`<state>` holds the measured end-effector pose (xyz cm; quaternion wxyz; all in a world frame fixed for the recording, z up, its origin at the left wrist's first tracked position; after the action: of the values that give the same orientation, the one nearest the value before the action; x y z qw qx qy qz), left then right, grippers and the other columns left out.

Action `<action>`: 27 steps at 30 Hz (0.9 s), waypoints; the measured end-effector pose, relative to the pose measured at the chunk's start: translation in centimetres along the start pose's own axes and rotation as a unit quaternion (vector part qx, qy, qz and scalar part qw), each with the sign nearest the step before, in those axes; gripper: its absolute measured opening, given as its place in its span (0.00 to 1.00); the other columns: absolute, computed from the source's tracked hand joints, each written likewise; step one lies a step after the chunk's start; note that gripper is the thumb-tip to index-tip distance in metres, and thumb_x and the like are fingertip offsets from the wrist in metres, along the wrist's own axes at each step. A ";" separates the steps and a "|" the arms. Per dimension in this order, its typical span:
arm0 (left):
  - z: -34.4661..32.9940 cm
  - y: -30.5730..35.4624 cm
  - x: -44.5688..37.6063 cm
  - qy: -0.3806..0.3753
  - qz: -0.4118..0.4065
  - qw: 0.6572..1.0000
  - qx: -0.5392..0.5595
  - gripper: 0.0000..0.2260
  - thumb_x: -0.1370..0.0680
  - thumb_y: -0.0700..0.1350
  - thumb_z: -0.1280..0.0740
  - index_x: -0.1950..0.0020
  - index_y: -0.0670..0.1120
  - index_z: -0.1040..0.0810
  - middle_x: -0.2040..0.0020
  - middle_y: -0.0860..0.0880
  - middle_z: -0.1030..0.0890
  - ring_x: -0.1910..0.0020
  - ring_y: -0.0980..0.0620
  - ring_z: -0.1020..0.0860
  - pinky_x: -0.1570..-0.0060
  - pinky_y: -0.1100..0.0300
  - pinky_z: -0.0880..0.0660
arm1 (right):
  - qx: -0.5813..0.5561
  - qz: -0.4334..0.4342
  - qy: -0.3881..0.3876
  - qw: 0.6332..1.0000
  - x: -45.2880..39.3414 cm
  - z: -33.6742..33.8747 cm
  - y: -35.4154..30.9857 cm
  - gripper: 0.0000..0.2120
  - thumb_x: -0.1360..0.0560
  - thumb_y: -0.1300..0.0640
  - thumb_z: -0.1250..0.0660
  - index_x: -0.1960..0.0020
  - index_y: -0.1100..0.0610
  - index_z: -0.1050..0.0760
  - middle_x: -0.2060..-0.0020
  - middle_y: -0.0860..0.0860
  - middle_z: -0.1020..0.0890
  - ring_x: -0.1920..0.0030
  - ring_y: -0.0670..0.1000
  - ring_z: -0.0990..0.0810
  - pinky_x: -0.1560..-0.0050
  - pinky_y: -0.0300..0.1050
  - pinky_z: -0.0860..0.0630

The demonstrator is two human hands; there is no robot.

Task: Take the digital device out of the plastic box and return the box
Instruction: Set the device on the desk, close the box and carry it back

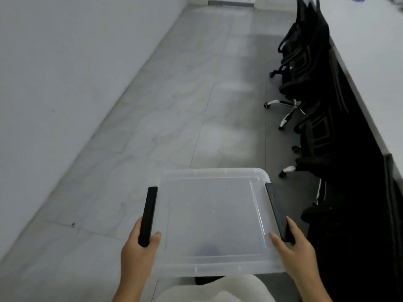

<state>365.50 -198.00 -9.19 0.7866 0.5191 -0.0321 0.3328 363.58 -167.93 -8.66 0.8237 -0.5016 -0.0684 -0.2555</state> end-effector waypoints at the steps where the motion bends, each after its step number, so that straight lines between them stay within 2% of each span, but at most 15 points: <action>1: -0.2 2.1 -2.4 0.008 -0.008 1.000 0.006 0.23 0.27 0.39 0.34 0.33 0.45 0.33 0.41 0.40 0.24 0.45 0.43 0.26 0.41 0.50 0.31 | -0.002 0.005 0.001 1.000 -2.5 -0.5 -2.2 0.28 0.31 0.65 0.31 0.33 0.61 0.35 0.41 0.63 0.23 0.51 0.49 0.28 0.45 0.43 0.34; 5: -1.5 8.5 -10.3 0.012 -0.039 0.999 0.012 0.22 0.27 0.39 0.34 0.33 0.46 0.33 0.46 0.44 0.24 0.50 0.47 0.27 0.47 0.54 0.30 | -0.007 0.050 -0.014 0.999 -10.9 -2.7 -9.4 0.27 0.30 0.64 0.32 0.33 0.60 0.35 0.45 0.58 0.22 0.49 0.51 0.26 0.45 0.42 0.33; 8: -2.6 11.7 -16.7 0.027 -0.020 0.999 0.013 0.22 0.27 0.38 0.34 0.34 0.46 0.32 0.47 0.43 0.24 0.48 0.44 0.26 0.45 0.52 0.31 | -0.008 0.042 -0.011 0.999 -16.9 -5.1 -13.4 0.27 0.30 0.65 0.32 0.33 0.61 0.35 0.53 0.52 0.25 0.48 0.53 0.25 0.47 0.40 0.34; 13: -4.8 16.9 -29.7 0.024 -0.006 1.000 0.015 0.23 0.28 0.37 0.33 0.33 0.44 0.32 0.43 0.41 0.23 0.46 0.43 0.27 0.41 0.49 0.32 | -0.017 0.034 -0.006 0.999 -28.2 -11.0 -19.4 0.24 0.31 0.67 0.32 0.36 0.61 0.31 0.54 0.51 0.25 0.51 0.50 0.26 0.48 0.42 0.34; 17: -5.4 24.1 -41.6 0.011 -0.035 0.999 0.013 0.23 0.27 0.37 0.33 0.33 0.44 0.32 0.47 0.44 0.24 0.51 0.47 0.28 0.47 0.54 0.31 | -0.022 0.040 0.021 0.999 -37.3 -15.1 -26.8 0.23 0.31 0.66 0.32 0.36 0.60 0.30 0.54 0.51 0.24 0.53 0.51 0.26 0.49 0.42 0.33; 20: -6.0 30.8 -49.5 -0.001 -0.068 0.998 0.017 0.22 0.28 0.37 0.33 0.34 0.44 0.32 0.50 0.46 0.24 0.51 0.47 0.28 0.49 0.55 0.32 | -0.055 0.033 0.041 0.997 -43.3 -17.2 -32.3 0.23 0.31 0.67 0.32 0.36 0.61 0.31 0.54 0.52 0.24 0.49 0.52 0.25 0.51 0.34 0.30; 24: -9.1 37.4 -59.0 -0.035 -0.070 0.997 -0.001 0.23 0.28 0.38 0.33 0.33 0.44 0.32 0.44 0.42 0.23 0.46 0.42 0.26 0.43 0.50 0.31 | -0.090 0.003 0.062 0.994 -51.4 -19.1 -37.5 0.24 0.32 0.68 0.31 0.37 0.63 0.31 0.52 0.53 0.24 0.50 0.50 0.27 0.45 0.44 0.33; 27: -13.1 41.3 -66.1 -0.051 -0.064 0.997 -0.003 0.23 0.28 0.37 0.32 0.34 0.44 0.31 0.49 0.43 0.23 0.50 0.43 0.26 0.44 0.52 0.31 | -0.100 -0.023 0.102 0.989 -58.8 -20.0 -39.9 0.24 0.33 0.70 0.31 0.37 0.65 0.30 0.53 0.54 0.25 0.50 0.50 0.27 0.46 0.44 0.34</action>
<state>287.32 -209.51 -8.52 0.8054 0.5339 -0.0399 0.2544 290.64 -179.05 -8.54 0.7657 -0.5514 0.0305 -0.3297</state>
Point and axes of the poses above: each hand's wrist, its own x-axis away from the middle knuckle, its own z-axis out of the back of the hand, y = z × x, the point moved 4 cm from there along -x, towards the middle knuckle
